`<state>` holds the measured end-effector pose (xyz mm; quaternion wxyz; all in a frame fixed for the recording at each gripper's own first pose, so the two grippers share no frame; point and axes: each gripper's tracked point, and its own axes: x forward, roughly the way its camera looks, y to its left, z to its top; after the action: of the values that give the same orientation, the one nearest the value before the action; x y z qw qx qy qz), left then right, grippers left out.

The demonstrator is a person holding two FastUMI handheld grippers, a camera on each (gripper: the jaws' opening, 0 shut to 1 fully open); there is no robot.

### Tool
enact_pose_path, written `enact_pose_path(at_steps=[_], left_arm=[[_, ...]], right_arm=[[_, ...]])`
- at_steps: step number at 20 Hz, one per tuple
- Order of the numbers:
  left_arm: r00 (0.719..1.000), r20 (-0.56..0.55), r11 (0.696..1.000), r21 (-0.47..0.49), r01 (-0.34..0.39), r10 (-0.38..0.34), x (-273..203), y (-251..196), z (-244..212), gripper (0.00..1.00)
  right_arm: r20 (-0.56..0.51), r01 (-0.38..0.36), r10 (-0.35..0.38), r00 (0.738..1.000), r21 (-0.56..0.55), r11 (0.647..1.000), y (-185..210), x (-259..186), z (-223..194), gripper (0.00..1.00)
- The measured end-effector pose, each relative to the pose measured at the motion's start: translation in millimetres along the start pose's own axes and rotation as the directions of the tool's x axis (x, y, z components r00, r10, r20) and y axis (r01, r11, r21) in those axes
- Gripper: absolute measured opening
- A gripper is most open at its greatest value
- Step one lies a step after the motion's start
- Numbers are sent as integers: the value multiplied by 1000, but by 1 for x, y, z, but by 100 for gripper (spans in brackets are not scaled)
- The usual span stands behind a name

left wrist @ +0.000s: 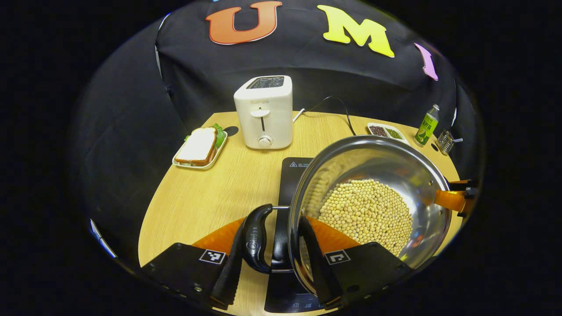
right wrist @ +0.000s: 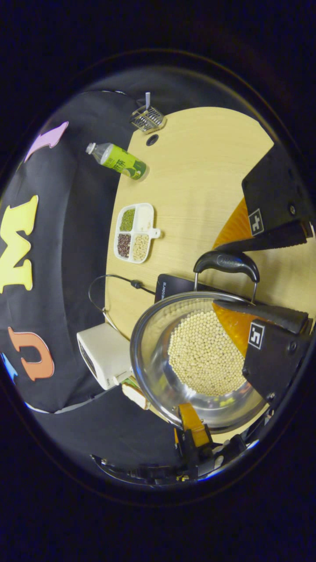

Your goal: First push the handle of the pot to place it horizontally, then grasp the pot with both hands and set it on the induction cooktop.

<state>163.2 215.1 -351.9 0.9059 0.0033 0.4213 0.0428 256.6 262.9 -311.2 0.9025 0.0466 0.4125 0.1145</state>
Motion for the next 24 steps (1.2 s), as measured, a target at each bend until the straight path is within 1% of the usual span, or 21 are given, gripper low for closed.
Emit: enact_pose_path(at_steps=[4, 5, 6, 7, 8, 9, 10, 12, 13, 15, 16, 17, 18, 20, 21, 23, 24], left_arm=[[1000, 18, 1000, 9, 13, -13, 3, 2, 2, 67], [1000, 18, 1000, 13, 13, -13, 2, 1, 3, 67], [1000, 18, 1000, 12, 14, -14, 2, 1, 4, 67], [1000, 17, 1000, 12, 14, -15, 2, 1, 3, 77], [1000, 13, 1000, 16, 12, -12, 3, 1, 3, 67], [1000, 19, 1000, 26, 8, -8, 3, 1, 4, 59], [1000, 23, 1000, 28, 1, -2, 3, 1, 5, 70], [1000, 29, 1000, 22, -5, 4, 4, 2, 6, 71], [1000, 31, 1000, 19, -6, 6, 5, 2, 5, 71], [999, 34, 1000, 28, -10, 9, 4, 2, 5, 72], [999, 36, 1000, 27, -9, 8, 5, 2, 6, 72], [999, 38, 1000, 27, -8, 7, 4, 2, 6, 72], [999, 41, 999, 32, -9, 8, 4, 2, 6, 72], [996, 86, 998, 52, -32, 28, -2, 7, 15, 75], [992, 117, 997, 62, -49, 41, -5, 9, 22, 76], [982, 178, 993, 78, -86, 71, -16, 16, 34, 80], [977, 195, 991, 88, -100, 81, -23, 18, 39, 95]], right_arm=[[39, -10, 8, 999, 31, 999, 1, 0, 0, 55], [47, -11, 9, 999, 32, 999, 2, 0, 1, 58], [53, -13, 11, 999, 35, 999, 2, 0, 1, 55], [56, -13, 11, 998, 37, 999, 3, 0, 1, 55], [56, -11, 9, 998, 30, 999, 2, 0, 1, 56], [63, -11, 9, 998, 33, 999, 2, 0, 2, 56], [66, -16, 13, 998, 40, 999, 2, 0, 2, 58], [71, -25, 22, 997, 44, 999, 2, 0, 3, 58], [73, -28, 24, 997, 44, 999, 3, 1, 3, 60], [106, -36, 33, 994, 24, 999, 3, 1, 8, 61], [109, -31, 29, 994, 14, 999, 2, 2, 8, 65], [122, -27, 25, 992, 13, 1000, -1, 0, 8, 72], [140, -11, 9, 990, 14, 1000, -4, -3, 12, 75], [183, 3, -7, 983, 23, 1000, -8, -9, 17, 79], [200, 5, -9, 980, 19, 1000, -8, -14, 19, 83], [226, 19, -20, 974, 7, 1000, -13, -26, 23, 84], [241, 27, -25, 970, -4, 1000, -16, -32, 26, 85]])
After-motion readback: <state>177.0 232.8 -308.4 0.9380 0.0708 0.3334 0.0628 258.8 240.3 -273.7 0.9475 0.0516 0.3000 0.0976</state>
